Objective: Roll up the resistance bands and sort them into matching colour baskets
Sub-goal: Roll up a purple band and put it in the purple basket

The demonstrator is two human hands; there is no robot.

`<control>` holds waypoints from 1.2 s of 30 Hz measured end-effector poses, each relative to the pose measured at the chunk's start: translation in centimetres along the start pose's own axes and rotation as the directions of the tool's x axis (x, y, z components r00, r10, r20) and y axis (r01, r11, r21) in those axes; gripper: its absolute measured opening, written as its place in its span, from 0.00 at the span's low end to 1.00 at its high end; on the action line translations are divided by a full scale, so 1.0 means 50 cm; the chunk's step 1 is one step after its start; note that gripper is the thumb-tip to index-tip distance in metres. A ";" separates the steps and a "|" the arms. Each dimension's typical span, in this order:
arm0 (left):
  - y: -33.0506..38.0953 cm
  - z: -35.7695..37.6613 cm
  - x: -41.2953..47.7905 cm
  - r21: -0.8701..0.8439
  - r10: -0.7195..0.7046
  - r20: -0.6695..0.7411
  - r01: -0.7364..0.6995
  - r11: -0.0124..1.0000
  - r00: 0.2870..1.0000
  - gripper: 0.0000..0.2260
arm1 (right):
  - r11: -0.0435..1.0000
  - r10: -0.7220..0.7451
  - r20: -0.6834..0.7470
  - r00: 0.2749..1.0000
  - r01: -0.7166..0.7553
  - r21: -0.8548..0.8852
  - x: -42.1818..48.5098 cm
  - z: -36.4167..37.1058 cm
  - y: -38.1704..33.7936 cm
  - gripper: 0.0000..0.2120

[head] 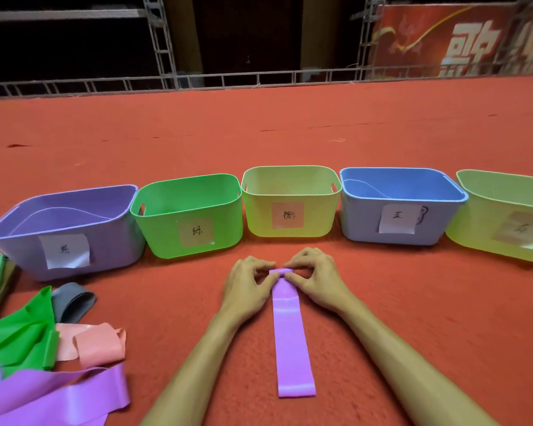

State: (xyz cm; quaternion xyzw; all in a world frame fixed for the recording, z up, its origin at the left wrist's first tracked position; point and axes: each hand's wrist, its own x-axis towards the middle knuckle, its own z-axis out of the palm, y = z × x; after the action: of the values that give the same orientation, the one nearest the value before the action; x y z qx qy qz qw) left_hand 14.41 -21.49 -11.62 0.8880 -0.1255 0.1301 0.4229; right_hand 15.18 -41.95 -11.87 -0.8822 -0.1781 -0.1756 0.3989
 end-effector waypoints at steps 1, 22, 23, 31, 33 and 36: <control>-0.003 0.002 0.001 0.050 0.002 0.008 -0.003 0.999 1.000 0.07 | 1.000 0.001 -0.007 1.000 -0.001 -0.005 0.002 0.000 0.002 0.08; 0.009 0.002 -0.002 0.092 -0.029 0.047 0.025 0.995 0.998 0.07 | 0.994 0.100 0.040 0.994 -0.102 0.040 0.004 0.003 -0.001 0.03; 0.009 0.001 -0.002 0.096 -0.026 0.051 0.022 0.995 0.998 0.06 | 0.994 0.100 0.041 0.994 -0.102 0.041 0.003 0.003 -0.002 0.02; 0.013 -0.006 -0.005 -0.045 -0.037 0.069 0.040 0.998 0.997 0.03 | 0.994 0.106 0.051 0.993 -0.106 -0.011 -0.002 0.003 -0.011 0.12; 0.010 -0.007 -0.006 -0.045 -0.040 0.077 0.043 0.998 0.996 0.04 | 0.994 0.109 0.051 0.993 -0.109 -0.009 -0.003 0.003 -0.010 0.14; 0.010 -0.005 -0.006 -0.041 -0.059 0.072 0.062 0.997 0.996 0.07 | 0.992 0.109 0.071 0.992 -0.113 0.051 -0.002 0.002 -0.009 0.13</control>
State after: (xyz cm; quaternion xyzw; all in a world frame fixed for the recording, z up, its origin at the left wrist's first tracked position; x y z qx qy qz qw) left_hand 13.92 -21.54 -11.23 0.8861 -0.1163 0.0831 0.4409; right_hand 14.89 -41.61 -11.69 -0.8849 -0.1469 -0.1182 0.4259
